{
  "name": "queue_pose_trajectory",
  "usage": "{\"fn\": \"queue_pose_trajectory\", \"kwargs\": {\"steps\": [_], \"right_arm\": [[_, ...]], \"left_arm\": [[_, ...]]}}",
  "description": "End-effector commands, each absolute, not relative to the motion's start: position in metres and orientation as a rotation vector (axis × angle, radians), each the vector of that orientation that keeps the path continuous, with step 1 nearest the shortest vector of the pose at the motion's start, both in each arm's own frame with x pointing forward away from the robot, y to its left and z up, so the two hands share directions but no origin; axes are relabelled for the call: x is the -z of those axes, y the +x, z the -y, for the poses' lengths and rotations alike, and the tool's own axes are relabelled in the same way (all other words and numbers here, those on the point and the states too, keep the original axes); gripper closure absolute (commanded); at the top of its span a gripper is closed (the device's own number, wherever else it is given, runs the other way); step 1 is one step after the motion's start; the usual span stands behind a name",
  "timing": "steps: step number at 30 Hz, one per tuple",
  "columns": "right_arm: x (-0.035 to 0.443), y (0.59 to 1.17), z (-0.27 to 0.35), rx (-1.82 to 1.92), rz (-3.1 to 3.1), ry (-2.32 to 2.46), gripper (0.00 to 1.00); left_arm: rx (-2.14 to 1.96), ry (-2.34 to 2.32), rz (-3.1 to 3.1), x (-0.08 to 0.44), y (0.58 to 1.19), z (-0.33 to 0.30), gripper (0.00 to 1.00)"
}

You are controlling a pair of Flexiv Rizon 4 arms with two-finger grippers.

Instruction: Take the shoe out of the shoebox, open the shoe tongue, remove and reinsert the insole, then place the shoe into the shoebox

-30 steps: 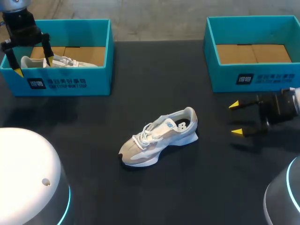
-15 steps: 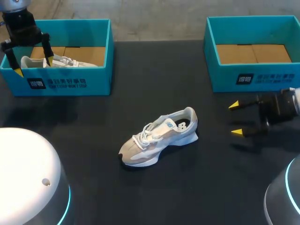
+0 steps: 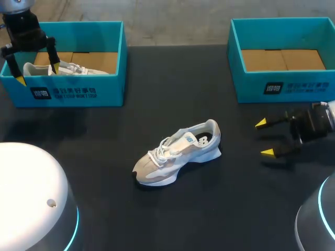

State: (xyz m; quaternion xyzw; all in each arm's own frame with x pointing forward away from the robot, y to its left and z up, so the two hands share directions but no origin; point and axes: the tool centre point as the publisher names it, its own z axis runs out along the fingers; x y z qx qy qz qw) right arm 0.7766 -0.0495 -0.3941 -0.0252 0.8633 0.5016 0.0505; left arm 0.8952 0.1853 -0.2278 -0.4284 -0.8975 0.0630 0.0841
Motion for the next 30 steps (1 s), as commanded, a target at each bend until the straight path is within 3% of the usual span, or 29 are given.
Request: {"fn": "queue_pose_trajectory", "kwargs": {"steps": [1, 30], "right_arm": [[0.394, 0.779, 0.050, -1.520, -2.635, -0.085, 0.00], [0.394, 0.832, -0.015, -1.540, -2.766, -0.342, 0.00]], "left_arm": [[-0.187, -1.280, 2.680, 0.228, 0.894, -0.186, 0.00], [-0.187, -1.280, 2.680, 0.228, 0.894, -0.186, 0.00]]}}
